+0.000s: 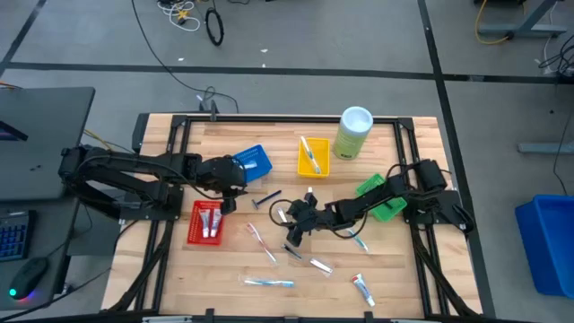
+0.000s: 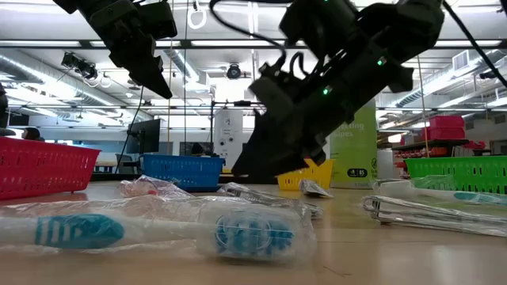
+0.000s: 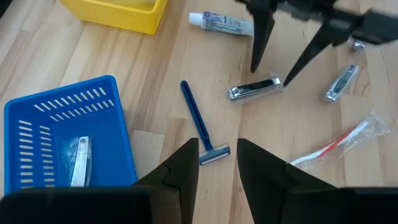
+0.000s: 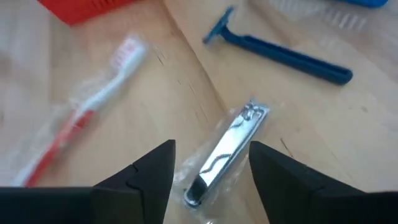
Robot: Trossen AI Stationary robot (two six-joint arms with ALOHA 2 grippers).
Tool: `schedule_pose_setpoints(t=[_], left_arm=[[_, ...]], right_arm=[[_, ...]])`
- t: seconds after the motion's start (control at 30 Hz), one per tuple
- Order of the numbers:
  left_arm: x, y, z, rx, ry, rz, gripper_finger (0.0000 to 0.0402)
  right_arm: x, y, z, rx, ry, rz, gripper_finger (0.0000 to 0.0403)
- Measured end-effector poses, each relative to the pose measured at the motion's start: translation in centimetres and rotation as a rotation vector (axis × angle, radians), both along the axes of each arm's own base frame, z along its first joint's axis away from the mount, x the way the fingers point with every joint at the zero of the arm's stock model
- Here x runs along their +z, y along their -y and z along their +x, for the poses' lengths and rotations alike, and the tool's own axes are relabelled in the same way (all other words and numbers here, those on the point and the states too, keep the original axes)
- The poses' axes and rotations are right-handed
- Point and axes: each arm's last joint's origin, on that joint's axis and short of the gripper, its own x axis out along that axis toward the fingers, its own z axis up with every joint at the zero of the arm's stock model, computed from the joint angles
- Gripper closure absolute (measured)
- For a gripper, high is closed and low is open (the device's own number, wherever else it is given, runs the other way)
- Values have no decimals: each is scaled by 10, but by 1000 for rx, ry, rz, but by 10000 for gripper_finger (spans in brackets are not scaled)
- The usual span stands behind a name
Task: Pick & Place Travel size toiletries
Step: Put the silver nail cutter into the blue basket
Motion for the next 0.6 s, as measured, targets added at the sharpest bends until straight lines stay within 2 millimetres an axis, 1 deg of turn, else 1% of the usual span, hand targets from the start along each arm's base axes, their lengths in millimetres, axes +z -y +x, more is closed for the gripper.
schedule_pose_setpoints(t=[0.1,0.27,0.37,0.5,0.6], left_arm=[[0,0,0,0,0,0,286],[0,0,0,-1,-1,-1,286],[0,0,0,-1,-1,-1,286],[0,0,0,-6,-1,-6,286],[0,0,0,-6,-1,-7,286]], right_arm=[[-7,-3,6,15,-37,-38,179],[-7,-3,11,5,-43,-52,180],[-11,7,9,-54,-83,-27,191],[-9,15,13,-35,-107,17,215],[-7,20,15,-31,-162,-5,238]])
